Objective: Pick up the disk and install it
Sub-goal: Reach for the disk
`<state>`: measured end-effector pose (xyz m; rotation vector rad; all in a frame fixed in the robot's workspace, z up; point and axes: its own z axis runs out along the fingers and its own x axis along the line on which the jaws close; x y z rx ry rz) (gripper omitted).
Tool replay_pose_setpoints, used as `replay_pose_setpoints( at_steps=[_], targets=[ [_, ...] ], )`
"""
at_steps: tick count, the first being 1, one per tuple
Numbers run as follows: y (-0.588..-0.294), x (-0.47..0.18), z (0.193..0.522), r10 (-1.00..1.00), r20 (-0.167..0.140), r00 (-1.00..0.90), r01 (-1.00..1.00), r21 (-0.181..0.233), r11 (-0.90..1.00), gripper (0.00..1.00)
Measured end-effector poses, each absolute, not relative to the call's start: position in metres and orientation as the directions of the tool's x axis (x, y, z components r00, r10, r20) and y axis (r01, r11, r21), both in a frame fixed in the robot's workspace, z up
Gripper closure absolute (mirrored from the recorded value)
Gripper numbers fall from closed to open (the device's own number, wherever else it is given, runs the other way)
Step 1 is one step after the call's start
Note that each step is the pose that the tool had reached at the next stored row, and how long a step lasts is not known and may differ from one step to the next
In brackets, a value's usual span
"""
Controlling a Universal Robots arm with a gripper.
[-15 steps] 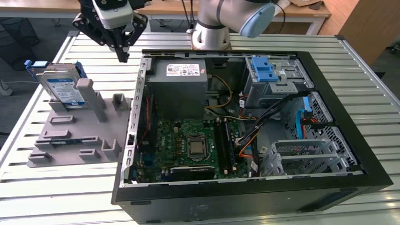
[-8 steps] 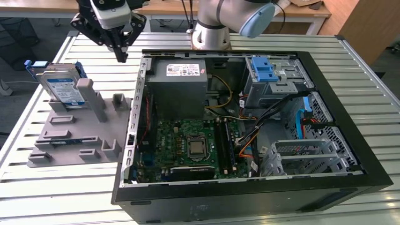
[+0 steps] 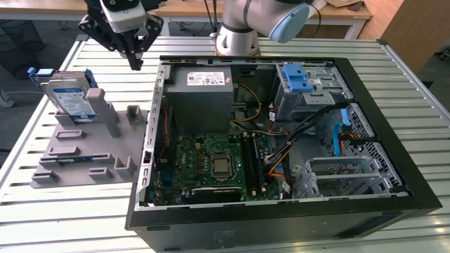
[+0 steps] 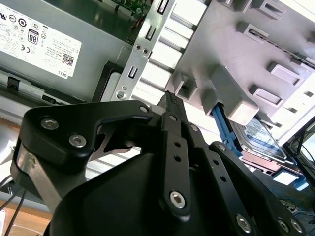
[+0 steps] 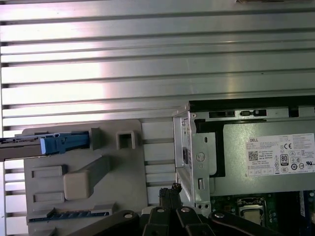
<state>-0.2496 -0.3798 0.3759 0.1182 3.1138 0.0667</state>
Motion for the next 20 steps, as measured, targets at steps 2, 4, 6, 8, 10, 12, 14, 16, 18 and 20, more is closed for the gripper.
replay_pose_setpoints(
  at_steps=[2, 4, 6, 8, 10, 12, 14, 16, 18, 20],
  targets=[
    [-0.3798, -0.2503, 0.3759, 0.076, -0.023, -0.997, 0.075, 0.044, 0.996, 0.89],
    [-0.3798, -0.2509, 0.3759, 0.076, -0.023, -0.997, 0.075, 0.044, 0.996, 0.89],
    [-0.3798, -0.2516, 0.3759, 0.076, -0.023, -0.997, 0.075, 0.044, 0.996, 0.89],
    [-0.3798, -0.2522, 0.3759, 0.076, -0.023, -0.997, 0.075, 0.044, 0.996, 0.89],
    [-0.3798, -0.2529, 0.3759, 0.076, -0.023, -0.997, 0.075, 0.044, 0.996, 0.89],
    [-0.3798, -0.2536, 0.3759, 0.076, -0.023, -0.997, 0.075, 0.044, 0.996, 0.89],
    [-0.3798, -0.2541, 0.3759, 0.076, -0.023, -0.997, 0.075, 0.044, 0.996, 0.89],
    [-0.3798, -0.2548, 0.3759, 0.076, -0.023, -0.997, 0.075, 0.044, 0.996, 0.89],
    [-0.3798, -0.2555, 0.3758, 0.076, -0.023, -0.997, 0.075, 0.044, 0.996, 0.89],
    [-0.3798, -0.2561, 0.3759, 0.076, -0.023, -0.997, 0.075, 0.044, 0.996, 0.89]
  ],
)
